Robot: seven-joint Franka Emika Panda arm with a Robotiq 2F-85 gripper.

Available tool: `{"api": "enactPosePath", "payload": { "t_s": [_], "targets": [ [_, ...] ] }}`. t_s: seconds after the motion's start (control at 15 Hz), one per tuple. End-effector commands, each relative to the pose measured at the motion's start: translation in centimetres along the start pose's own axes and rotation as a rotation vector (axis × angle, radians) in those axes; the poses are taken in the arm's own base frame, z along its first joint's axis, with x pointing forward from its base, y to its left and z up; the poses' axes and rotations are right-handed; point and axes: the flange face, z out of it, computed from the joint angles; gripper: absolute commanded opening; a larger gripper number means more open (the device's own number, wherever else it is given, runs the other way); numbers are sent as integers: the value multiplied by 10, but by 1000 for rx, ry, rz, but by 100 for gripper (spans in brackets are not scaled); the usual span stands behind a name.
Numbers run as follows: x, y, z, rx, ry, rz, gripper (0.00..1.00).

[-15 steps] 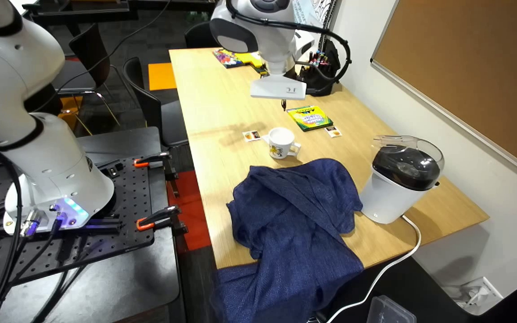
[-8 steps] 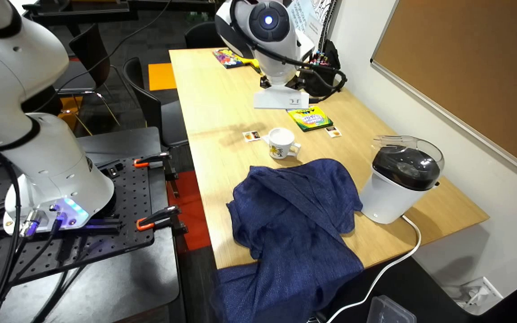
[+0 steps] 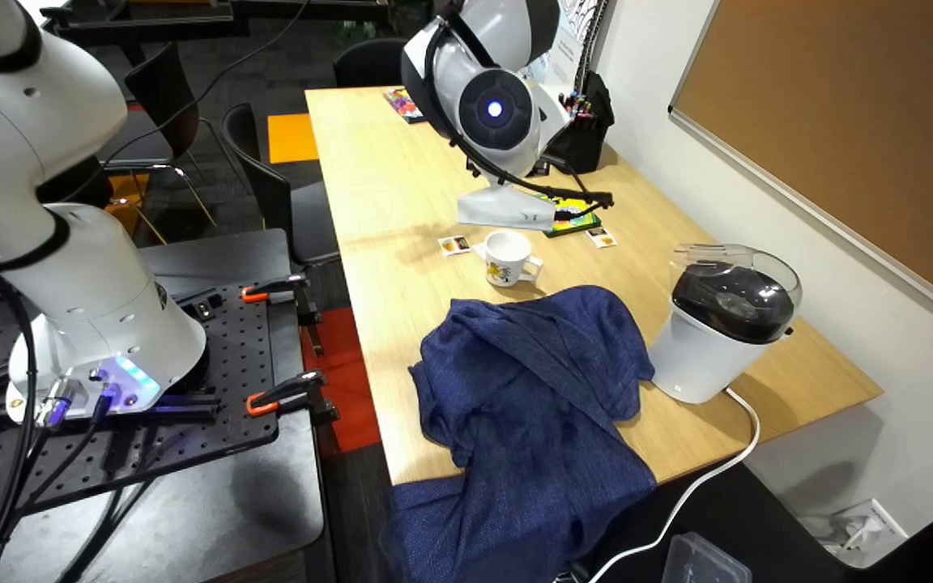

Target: Pick the black pen and place it in the white cup.

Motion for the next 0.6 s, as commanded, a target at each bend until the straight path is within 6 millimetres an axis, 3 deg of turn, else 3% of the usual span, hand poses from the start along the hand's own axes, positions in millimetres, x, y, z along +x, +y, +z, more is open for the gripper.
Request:
{"api": "enactPosePath", "payload": {
  "t_s": [0.0,0.53],
  "targets": [
    [-15,4,-2,17,66,8,4],
    [-52,9,7,89,137,-13,4]
  ]
}}
